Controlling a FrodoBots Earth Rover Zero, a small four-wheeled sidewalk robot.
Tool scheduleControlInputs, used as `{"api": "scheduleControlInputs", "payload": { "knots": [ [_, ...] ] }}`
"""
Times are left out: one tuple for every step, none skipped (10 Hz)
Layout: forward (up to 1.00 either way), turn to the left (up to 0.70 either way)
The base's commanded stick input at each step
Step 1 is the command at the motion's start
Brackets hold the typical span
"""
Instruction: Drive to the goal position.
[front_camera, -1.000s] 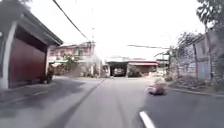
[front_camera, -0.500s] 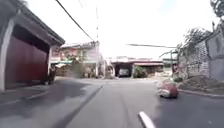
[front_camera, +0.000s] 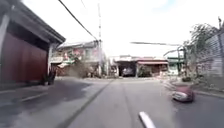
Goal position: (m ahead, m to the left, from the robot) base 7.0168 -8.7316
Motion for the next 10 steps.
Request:
{"api": "scheduleControlInputs", "payload": {
  "knots": [
    [0.85,0.00],
    [0.85,0.00],
    [0.85,0.00],
    [0.85,0.00],
    [0.85,0.00],
    [0.85,0.00],
    [0.85,0.00],
    [0.85,0.00],
    [0.85,0.00],
    [0.85,0.00]
  ]
}}
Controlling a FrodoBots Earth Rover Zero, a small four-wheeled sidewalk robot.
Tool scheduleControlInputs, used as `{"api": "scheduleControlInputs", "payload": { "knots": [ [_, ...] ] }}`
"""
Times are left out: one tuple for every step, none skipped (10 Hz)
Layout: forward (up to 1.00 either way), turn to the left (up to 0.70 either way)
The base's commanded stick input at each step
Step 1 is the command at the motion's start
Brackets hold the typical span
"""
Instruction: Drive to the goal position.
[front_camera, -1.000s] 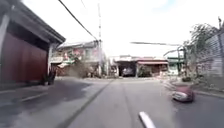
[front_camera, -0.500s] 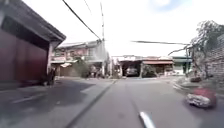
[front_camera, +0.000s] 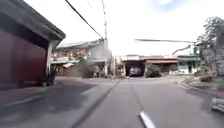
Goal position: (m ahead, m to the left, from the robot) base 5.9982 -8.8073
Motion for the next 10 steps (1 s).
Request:
{"api": "scheduleControlInputs", "payload": {
  "knots": [
    [0.85,0.00],
    [0.85,0.00],
    [0.85,0.00],
    [0.85,0.00],
    [0.85,0.00],
    [0.85,-0.03],
    [0.85,-0.29],
    [0.85,-0.31],
    [0.85,-0.32],
    [0.85,-0.32]
  ]
}}
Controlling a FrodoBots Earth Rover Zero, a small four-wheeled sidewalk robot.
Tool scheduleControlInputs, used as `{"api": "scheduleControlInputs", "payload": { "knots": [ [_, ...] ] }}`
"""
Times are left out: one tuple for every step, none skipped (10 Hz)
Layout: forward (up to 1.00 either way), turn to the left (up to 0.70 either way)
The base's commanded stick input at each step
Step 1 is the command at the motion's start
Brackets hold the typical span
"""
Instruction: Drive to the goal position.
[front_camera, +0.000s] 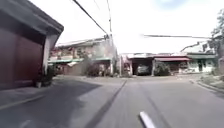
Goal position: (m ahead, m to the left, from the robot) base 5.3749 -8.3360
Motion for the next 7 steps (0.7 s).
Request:
{"api": "scheduleControlInputs", "payload": {
  "knots": [
    [0.85,-0.32],
    [0.85,-0.32],
    [0.85,-0.32],
    [0.85,-0.32],
    [0.85,-0.32],
    [0.85,-0.33],
    [0.85,-0.32]
  ]
}}
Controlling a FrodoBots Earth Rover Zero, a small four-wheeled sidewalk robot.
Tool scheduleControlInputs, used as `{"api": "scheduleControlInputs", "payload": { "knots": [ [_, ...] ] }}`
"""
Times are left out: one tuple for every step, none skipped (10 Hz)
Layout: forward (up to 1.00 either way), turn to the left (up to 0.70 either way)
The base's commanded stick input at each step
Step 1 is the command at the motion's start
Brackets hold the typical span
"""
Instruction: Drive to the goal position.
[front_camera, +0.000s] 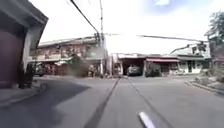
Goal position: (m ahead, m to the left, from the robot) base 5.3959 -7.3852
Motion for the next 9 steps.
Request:
{"api": "scheduleControlInputs", "payload": {
  "knots": [
    [0.85,-0.32],
    [0.85,-0.32],
    [0.85,-0.33],
    [0.85,-0.33],
    [0.85,-0.33],
    [0.85,-0.33],
    [0.85,-0.33],
    [0.85,-0.33],
    [0.85,-0.33]
  ]
}}
